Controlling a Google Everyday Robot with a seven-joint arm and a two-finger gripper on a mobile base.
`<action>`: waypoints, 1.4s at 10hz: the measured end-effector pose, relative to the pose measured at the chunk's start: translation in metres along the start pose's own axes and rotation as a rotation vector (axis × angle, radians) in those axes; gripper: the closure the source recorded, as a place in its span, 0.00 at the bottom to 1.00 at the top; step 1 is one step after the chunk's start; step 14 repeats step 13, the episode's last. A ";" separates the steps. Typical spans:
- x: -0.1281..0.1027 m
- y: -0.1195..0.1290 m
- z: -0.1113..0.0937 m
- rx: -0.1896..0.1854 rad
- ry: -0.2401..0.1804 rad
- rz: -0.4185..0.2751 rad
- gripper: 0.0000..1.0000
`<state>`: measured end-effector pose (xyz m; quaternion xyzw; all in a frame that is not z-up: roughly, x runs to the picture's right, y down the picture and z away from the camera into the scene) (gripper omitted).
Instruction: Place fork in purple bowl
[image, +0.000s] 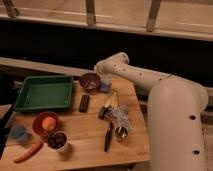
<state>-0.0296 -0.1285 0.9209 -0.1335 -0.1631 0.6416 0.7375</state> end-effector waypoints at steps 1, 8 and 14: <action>0.000 0.000 0.000 0.000 0.000 0.000 0.29; 0.000 -0.001 0.000 0.001 0.000 0.001 0.20; 0.000 -0.001 0.000 0.001 0.000 0.000 0.20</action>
